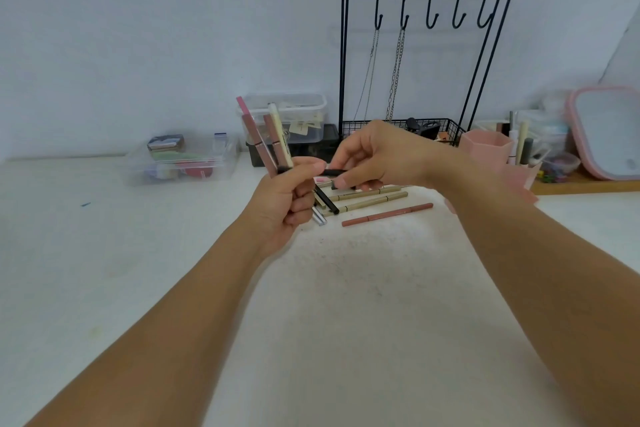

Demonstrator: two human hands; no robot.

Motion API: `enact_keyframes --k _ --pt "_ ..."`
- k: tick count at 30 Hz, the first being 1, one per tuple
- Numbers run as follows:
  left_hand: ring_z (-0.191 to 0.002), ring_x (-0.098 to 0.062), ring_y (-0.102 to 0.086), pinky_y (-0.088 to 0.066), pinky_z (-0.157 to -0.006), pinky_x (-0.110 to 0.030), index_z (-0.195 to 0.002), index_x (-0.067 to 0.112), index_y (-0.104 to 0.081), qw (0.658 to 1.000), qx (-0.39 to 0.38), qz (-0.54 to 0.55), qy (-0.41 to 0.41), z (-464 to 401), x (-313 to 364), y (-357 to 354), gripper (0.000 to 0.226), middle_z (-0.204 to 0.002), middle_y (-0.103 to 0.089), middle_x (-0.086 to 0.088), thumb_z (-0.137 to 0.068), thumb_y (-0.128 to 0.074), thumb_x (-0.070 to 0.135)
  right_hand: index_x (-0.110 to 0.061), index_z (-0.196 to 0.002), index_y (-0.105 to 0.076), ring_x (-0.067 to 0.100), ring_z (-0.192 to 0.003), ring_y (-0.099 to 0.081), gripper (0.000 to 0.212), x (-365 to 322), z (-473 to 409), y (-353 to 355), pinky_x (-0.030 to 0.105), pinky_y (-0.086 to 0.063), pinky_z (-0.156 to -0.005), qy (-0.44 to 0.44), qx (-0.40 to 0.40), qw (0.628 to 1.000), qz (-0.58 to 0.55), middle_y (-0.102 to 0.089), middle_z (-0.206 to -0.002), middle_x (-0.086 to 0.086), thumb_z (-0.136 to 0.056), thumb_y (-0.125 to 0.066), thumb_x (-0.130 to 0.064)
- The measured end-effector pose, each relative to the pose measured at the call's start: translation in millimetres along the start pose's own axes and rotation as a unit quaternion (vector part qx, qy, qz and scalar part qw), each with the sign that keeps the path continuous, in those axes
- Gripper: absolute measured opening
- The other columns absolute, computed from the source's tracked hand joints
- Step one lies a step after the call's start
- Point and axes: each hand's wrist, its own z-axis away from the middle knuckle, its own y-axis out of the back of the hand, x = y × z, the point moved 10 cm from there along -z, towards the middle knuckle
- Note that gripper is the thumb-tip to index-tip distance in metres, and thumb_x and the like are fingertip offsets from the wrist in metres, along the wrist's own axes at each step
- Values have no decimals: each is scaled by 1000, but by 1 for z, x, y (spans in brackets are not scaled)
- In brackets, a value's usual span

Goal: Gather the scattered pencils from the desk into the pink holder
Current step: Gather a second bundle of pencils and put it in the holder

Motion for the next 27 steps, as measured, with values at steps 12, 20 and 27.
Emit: enact_keyframes --k 12,20,27 --pt "-47 -7 -31 -24 -36 -17 -104 9 -70 990 -86 -108 40 7 -8 -18 40 -64 -48 4 -87 -64 45 -4 -111 -68 17 -73 -71 28 5 8 43 20 -58 -67 20 134 961 -240 -70 -90 14 -83 -74 2" --pt "-47 -5 -31 -22 -33 -15 -90 20 -55 993 -36 -105 48 4 -10 -10 19 -60 -38 6 -100 -60 36 -3 -131 -56 19 -73 -72 34 2 -10 9 27 -61 -70 23 155 933 -325 -74 -96 17 -97 -61 -6" --pt "-40 -9 -21 -19 -34 -18 -65 24 -36 977 206 -44 32 1 7 62 45 -46 -28 9 -97 -64 37 1 -84 -75 22 -73 -70 36 37 -18 -9 30 -54 -59 -96 174 966 167 -73 -77 14 -82 -77 -35"
